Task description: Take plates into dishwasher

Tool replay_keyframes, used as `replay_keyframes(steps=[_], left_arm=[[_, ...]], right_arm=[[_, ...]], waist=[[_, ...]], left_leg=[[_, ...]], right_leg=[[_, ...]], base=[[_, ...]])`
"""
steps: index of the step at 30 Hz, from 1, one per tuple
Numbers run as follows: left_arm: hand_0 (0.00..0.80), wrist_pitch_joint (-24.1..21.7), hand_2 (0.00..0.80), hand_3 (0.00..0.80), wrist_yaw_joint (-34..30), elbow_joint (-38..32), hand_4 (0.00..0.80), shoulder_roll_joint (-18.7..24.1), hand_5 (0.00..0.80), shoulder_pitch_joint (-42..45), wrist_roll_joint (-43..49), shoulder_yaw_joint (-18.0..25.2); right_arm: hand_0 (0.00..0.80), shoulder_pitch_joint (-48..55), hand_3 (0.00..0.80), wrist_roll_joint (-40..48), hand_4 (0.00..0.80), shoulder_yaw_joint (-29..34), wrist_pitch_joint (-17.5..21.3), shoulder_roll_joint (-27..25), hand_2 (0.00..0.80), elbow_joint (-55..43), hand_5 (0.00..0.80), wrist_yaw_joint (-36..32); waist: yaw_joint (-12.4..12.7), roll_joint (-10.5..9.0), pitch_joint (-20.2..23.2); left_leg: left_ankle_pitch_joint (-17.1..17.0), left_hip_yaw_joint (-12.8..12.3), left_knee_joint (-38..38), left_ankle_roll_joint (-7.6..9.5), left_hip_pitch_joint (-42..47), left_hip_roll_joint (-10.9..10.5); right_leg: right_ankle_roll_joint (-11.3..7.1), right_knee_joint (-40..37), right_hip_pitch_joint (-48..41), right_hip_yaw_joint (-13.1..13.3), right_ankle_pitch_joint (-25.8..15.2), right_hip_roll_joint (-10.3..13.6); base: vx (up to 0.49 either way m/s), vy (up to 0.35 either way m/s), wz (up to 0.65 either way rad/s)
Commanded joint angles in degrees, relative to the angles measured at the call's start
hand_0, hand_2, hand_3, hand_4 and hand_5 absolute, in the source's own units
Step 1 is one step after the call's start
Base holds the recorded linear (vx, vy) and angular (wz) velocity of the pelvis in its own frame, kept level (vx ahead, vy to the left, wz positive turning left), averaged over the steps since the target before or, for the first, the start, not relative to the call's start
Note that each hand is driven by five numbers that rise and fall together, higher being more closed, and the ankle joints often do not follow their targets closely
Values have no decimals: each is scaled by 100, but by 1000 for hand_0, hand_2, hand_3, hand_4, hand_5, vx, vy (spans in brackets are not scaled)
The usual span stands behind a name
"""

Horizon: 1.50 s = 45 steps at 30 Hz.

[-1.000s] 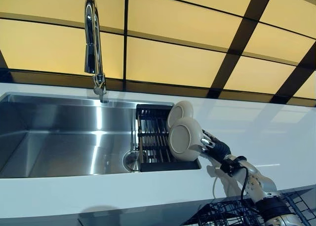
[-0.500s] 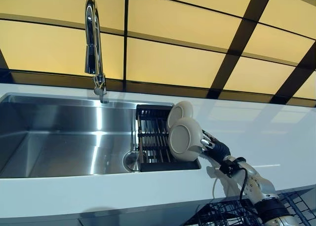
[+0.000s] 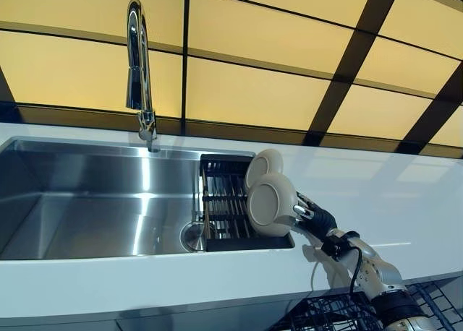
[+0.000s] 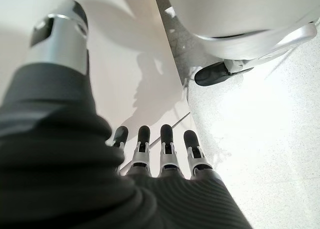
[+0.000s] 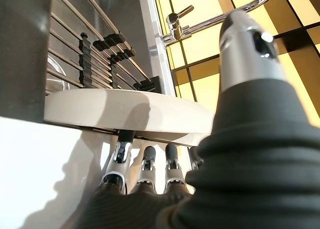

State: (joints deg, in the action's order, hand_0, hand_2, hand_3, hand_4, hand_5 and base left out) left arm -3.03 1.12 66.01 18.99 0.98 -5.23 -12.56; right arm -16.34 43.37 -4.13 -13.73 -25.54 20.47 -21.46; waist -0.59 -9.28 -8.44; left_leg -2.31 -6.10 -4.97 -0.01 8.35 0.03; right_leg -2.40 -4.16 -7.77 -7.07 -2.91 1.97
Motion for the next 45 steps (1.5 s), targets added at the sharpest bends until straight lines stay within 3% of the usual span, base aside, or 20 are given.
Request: replay_keyframes(steps=[1, 7, 8, 11, 12, 17, 18, 22, 23, 24, 26, 27, 35, 37, 39, 45], left_arm=[[0, -65, 0, 0, 59, -96, 0, -55, 0, -377, 163, -163], [0, -73, 0, 0, 65, -86, 0, -76, 0, -364, 181, -158], [0, -67, 0, 0, 65, -89, 0, -73, 0, -364, 189, -155], [0, -79, 0, 0, 78, -68, 0, -72, 0, -371, 177, -164], [0, -73, 0, 0, 78, -77, 0, -72, 0, -372, 181, -161], [0, -28, 0, 0, 82, -94, 0, -68, 0, -396, 171, -170], [0, -43, 0, 0, 74, -91, 0, -65, 0, -386, 187, -161], [0, -32, 0, 0, 87, -105, 0, -76, 0, -381, 192, -162], [0, -34, 0, 0, 85, -101, 0, -76, 0, -380, 196, -159], [0, -50, 0, 0, 84, -94, 0, -80, 0, -368, 202, -155], [0, -51, 0, 0, 80, -105, 0, -78, 0, -360, 212, -149], [0, -36, 0, 0, 80, -113, 0, -82, 0, -362, 206, -157], [0, -33, 0, 0, 94, -117, 0, -99, 0, -359, 205, -164], [0, -35, 0, 0, 101, -125, 0, -105, 0, -354, 208, -170], [0, -42, 0, 0, 101, -132, 0, -108, 0, -338, 214, -164], [0, -36, 0, 0, 87, -127, 0, -102, 0, -340, 225, -159]], right_arm=[[0, 754, 0, -521, 0, -909, -431, 467, 0, 699, 0, -91], [0, 796, 0, -550, 0, -880, -426, 466, 0, 734, 0, -139], [47, 809, 47, -578, 47, -874, -409, 477, 47, 758, 47, -154], [63, 820, 63, -572, 63, -891, -377, 489, 63, 782, 63, -151], [125, 829, 125, -581, 125, -893, -363, 500, 125, 784, 125, -142], [223, 843, 223, -594, 223, -889, -332, 505, 223, 813, 223, -126], [311, 847, 311, -592, 311, -884, -321, 517, 311, 819, 311, -108], [439, 881, 439, -613, 439, -865, -308, 517, 439, 822, 439, -127], [439, 882, 439, -616, 439, -861, -315, 515, 439, 820, 439, -135], [524, 892, 524, -632, 524, -859, -284, 517, 524, 830, 524, -146], [527, 902, 527, -634, 527, -864, -271, 526, 527, 832, 527, -147], [577, 910, 577, -662, 577, -863, -253, 538, 577, 842, 577, -143], [621, 952, 621, -694, 621, -860, -196, 561, 621, 873, 621, -144], [665, 951, 665, -699, 665, -870, -171, 575, 665, 866, 665, -129], [787, 966, 787, -703, 787, -861, -158, 580, 787, 860, 787, -129], [800, 985, 800, -677, 800, -842, -46, 584, 800, 846, 800, -144]], waist=[[280, 80, -294], [282, 76, -298], [286, 71, -302], [286, 65, -307], [287, 64, -317], [287, 65, -341], [292, 67, -349], [293, 67, -349], [292, 68, -347], [293, 71, -340], [297, 70, -341], [296, 73, -339], [299, 78, -352], [304, 78, -361], [306, 85, -356], [303, 102, -364]], left_leg=[[523, 73, 602, 279, -257, -211], [521, 87, 616, 283, -251, -219], [521, 85, 625, 280, -256, -213], [521, 85, 628, 279, -259, -208], [522, 88, 639, 280, -263, -210], [523, 101, 658, 283, -273, -212], [523, 107, 660, 284, -269, -211], [523, 100, 664, 283, -265, -209], [523, 101, 662, 283, -262, -208], [522, 100, 662, 280, -261, -209], [522, 103, 663, 280, -259, -209], [521, 102, 664, 277, -257, -208], [512, 111, 671, 279, -263, -208], [508, 112, 675, 276, -269, -209], [503, 110, 670, 271, -267, -206], [497, 110, 670, 270, -252, -207]], right_leg=[[-800, 398, 602, -163, -544, 477], [-796, 405, 584, -157, -541, 476], [-798, 407, 579, -162, -538, 478], [-800, 409, 577, -164, -537, 477], [-799, 410, 574, -161, -537, 478], [-800, 425, 579, -158, -538, 481], [-797, 423, 570, -162, -539, 480], [-800, 413, 551, -169, -540, 484], [-800, 411, 548, -168, -539, 484], [-797, 411, 543, -168, -535, 482], [-797, 410, 539, -165, -536, 480], [-796, 409, 532, -168, -530, 481], [-790, 403, 519, -165, -528, 479], [-788, 396, 509, -162, -528, 476], [-787, 390, 498, -165, -524, 477], [-786, 393, 481, -176, -525, 483]], base=[[0, 0, 0], [0, 0, 0], [0, 0, 0], [0, 0, 0], [0, 0, 0], [0, 0, 0], [0, 0, 0], [0, 0, 0], [0, 0, 0], [0, 0, 0], [0, 0, 0], [0, 0, 0], [0, 0, 0], [0, 0, 0], [0, 0, 0], [0, 0, 0]])
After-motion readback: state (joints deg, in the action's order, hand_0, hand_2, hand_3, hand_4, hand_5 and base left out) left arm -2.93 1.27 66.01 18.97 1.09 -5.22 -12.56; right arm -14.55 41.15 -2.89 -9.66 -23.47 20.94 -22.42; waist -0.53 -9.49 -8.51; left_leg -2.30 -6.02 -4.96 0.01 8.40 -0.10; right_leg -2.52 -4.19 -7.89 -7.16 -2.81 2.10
